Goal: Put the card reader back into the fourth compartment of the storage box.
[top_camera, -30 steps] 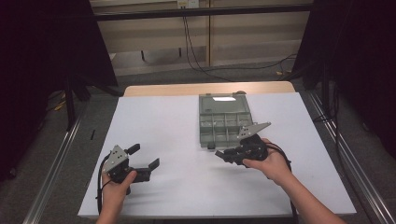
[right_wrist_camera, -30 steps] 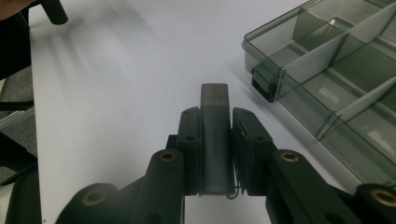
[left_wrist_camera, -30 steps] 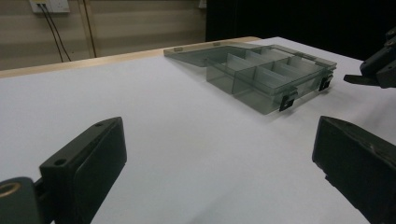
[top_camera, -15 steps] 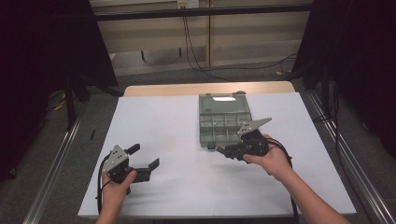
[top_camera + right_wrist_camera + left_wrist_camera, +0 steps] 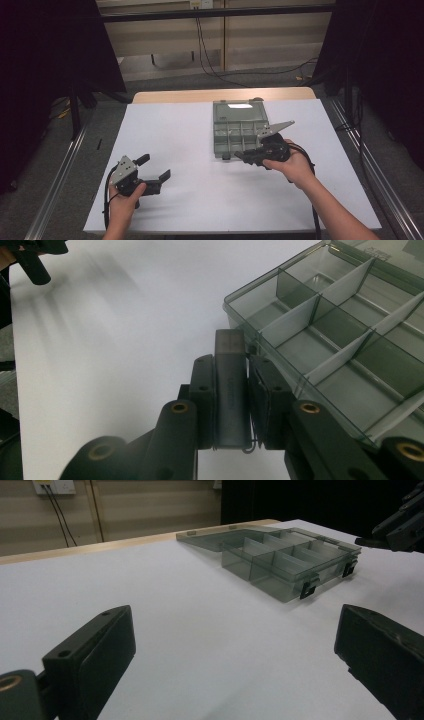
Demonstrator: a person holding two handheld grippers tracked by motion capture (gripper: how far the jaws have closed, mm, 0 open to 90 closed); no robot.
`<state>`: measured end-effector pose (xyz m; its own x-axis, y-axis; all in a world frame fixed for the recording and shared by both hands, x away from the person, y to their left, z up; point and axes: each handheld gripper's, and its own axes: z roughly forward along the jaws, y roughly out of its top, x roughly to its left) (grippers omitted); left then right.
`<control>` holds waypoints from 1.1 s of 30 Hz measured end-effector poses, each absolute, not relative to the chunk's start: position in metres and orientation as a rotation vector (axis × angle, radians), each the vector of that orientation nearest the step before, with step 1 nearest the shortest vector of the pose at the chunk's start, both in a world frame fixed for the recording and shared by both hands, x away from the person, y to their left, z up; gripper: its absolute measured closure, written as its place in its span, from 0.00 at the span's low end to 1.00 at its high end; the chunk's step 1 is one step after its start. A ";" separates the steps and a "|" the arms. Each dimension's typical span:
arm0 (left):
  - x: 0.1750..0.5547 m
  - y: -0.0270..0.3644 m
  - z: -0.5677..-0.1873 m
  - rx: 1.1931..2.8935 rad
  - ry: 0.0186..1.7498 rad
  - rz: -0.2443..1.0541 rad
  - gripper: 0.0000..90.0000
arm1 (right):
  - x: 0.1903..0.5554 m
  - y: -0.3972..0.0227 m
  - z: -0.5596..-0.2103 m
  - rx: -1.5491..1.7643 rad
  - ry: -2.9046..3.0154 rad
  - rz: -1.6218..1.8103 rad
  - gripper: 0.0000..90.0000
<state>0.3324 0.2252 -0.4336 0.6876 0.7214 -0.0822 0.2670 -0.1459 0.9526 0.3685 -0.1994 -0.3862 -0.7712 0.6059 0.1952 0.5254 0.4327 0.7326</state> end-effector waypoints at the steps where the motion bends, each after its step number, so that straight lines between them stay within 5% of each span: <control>1: 0.332 0.225 -0.434 1.721 0.800 0.479 0.04 | 0.369 -0.199 -0.386 1.020 2.576 1.263 0.82; 33: 0.333 0.225 -0.434 1.721 0.800 0.477 0.04 | 0.385 -0.213 -0.382 1.094 2.531 1.230 0.82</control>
